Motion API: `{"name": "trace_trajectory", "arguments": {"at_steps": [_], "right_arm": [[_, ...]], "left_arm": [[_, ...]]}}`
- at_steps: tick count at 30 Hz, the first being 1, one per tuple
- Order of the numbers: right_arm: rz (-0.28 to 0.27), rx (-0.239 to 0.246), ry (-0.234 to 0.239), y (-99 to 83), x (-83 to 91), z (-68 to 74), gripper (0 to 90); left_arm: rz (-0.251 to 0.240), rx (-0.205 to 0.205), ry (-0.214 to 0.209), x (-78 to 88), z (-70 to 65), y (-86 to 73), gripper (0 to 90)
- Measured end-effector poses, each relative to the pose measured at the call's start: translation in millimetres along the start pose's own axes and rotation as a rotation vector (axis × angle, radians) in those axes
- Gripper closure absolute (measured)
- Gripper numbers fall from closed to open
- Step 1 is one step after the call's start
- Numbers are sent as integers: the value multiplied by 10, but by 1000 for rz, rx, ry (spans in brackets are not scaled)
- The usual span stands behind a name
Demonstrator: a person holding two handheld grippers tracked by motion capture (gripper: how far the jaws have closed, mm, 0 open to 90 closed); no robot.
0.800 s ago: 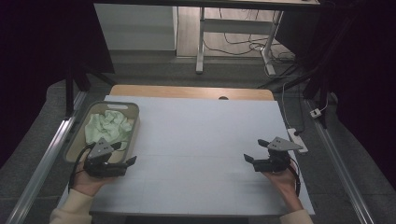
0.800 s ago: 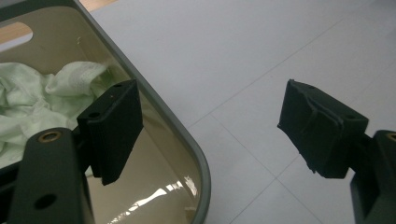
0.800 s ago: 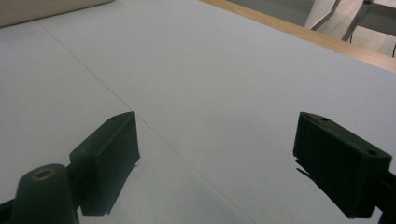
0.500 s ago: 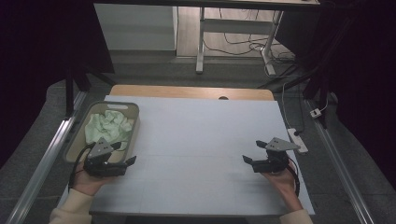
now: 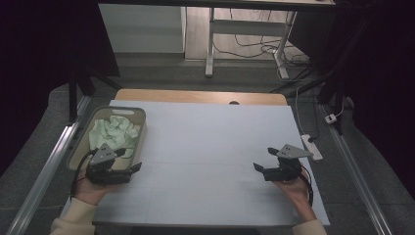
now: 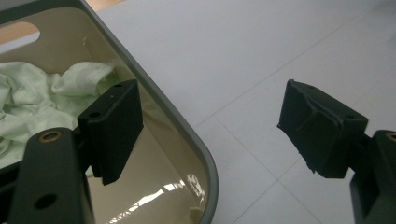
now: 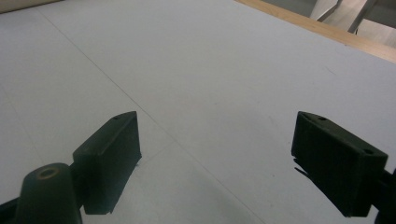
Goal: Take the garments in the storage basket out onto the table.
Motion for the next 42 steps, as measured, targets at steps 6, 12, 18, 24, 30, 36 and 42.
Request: {"name": "trace_trajectory", "arguments": {"at_steps": [6,12,18,24,30,36,42], "right_arm": [[4,-1,1,-3,-10,20,152],[9,-8,6,-19,-11,17,154],[21,-7,9,-35,-21,29,156],[31,-13,19,-55,-36,44,157],[35,-19,15,-71,-34,24,158],[29,-24,6,-71,-24,6,165],[31,-21,2,-68,-29,9,165]], "left_arm": [[-2,-2,2,-1,1,40,217],[-11,-9,-1,30,-6,100,216],[-8,-10,16,29,24,176,216],[2,-2,17,-19,46,263,216],[-12,2,27,-10,87,445,215],[-18,12,40,-8,188,511,217],[-8,24,52,-64,296,538,218]]}}
Point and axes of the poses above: each handheld gripper's, and its own axes: x roughly backward along the jaws, y roughly out of its top, z roughly to its left, the point moved 8 cm from there along -x, roughly forward along the jaws, and after that the axes turned 13 degrees about x, right-handed, at the moved point
